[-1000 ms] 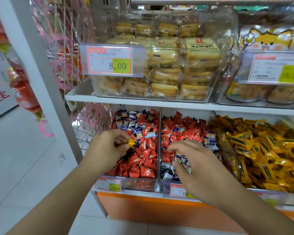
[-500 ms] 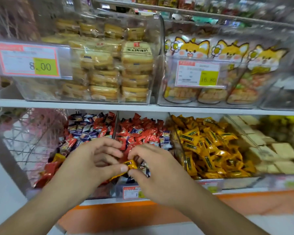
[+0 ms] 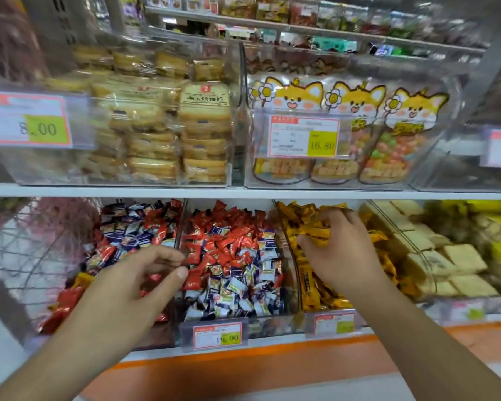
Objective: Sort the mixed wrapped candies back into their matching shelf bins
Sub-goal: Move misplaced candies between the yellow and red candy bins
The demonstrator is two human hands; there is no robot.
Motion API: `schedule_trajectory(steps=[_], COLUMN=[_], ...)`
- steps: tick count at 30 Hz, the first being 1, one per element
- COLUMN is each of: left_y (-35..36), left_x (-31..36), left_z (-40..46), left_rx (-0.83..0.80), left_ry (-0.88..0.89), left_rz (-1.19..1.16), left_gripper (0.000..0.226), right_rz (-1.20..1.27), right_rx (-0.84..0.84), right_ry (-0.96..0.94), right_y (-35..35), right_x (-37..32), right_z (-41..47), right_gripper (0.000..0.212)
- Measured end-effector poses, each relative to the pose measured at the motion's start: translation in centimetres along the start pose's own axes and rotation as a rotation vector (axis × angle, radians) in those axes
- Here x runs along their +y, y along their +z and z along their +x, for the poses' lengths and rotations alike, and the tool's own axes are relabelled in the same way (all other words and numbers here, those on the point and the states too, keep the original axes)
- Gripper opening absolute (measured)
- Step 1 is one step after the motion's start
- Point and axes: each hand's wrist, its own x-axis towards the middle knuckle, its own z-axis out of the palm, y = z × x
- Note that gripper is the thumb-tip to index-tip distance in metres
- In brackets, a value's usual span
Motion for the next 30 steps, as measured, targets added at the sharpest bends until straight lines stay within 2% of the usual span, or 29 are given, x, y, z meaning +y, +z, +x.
schedule_trajectory(steps=[2,4,6,8,10,13,17,23,30], left_y=[-0.7,-2.0,-3.9,-5.9,-7.5,-9.0,-9.9,-10.9,-11.8], left_x=[-0.7,-1.6,-2.8,-4.2,-5.8,-8.7,-11.3,-13.1,-14.0], left_z=[0.1,0.2,0.0,-0.2,-0.7,-1.5,-1.5,-0.4,-0.1], left_rx=[0.060,0.123,0.176,0.205,0.143,-0.062,-0.267,-0.392,-0.446], left_ry=[0.045,0.061,0.059,0.051,-0.027,-0.224,-0.305,-0.307,-0.311], left_rz=[0.061,0.131,0.199,0.293,0.379,0.372,0.230,0.157,0.106], left_gripper=[0.016,0.013,0.021,0.040,0.069,0.107,0.111,0.124,0.131], right_rz=[0.015,0.023,0.024,0.038,0.063,0.074,0.069,0.127,0.087], right_rx=[-0.019,-0.008,-0.024,-0.061,-0.113,-0.173,-0.233,-0.403,-0.689], right_ry=[-0.064,-0.146,-0.223,-0.291,-0.341,-0.384,-0.461,-0.653,-0.566], right_y=[0.5,1.1,1.8,2.6,3.2,4.0,5.2,8.3,16.4], right_x=[-1.2,-2.5,-3.9,-5.3,-6.8,-8.8,-11.2,-18.1,-26.4], right_z=[-0.5,-1.1,-1.5,-1.8,-2.2,-2.8,-4.0,-5.1,-2.5], right_gripper=[0.051,0.040,0.031,0.029,0.028,0.025,0.026,0.038,0.048])
